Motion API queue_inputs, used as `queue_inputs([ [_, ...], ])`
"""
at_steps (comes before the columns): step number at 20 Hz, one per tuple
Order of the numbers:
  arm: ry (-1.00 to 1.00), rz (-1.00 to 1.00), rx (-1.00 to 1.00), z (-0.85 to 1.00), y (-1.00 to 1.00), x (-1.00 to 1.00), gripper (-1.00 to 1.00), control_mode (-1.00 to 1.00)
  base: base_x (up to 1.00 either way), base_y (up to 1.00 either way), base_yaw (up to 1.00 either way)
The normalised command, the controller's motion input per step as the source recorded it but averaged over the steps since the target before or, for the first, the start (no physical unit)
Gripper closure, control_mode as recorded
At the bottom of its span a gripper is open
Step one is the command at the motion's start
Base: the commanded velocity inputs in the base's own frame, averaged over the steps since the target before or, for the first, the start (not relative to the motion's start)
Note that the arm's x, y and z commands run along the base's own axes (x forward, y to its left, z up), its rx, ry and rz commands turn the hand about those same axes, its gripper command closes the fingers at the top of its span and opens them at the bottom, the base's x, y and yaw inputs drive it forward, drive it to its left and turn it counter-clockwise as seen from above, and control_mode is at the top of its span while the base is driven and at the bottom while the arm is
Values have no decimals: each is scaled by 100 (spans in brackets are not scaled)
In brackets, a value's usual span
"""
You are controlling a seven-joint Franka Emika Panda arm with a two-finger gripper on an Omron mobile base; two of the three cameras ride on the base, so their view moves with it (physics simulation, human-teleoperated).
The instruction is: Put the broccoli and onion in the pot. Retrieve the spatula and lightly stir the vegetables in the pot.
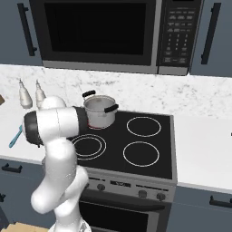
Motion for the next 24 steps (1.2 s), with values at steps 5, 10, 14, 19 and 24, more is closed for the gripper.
queue_inputs([
  [5, -3, 0, 1, 100, -62, -36, 100, -100, 0, 0, 0],
  [10, -9, 2, -6, 100, -24, -44, 100, -100, 0, 0, 0],
  [14, -12, 6, -19, 100, -3, -12, 100, -100, 0, 0, 0],
  [19, -10, 11, -21, 100, 0, 0, 100, -100, 0, 0, 0],
  [24, -18, 12, -32, 100, 0, -2, 100, -100, 0, 0, 0],
])
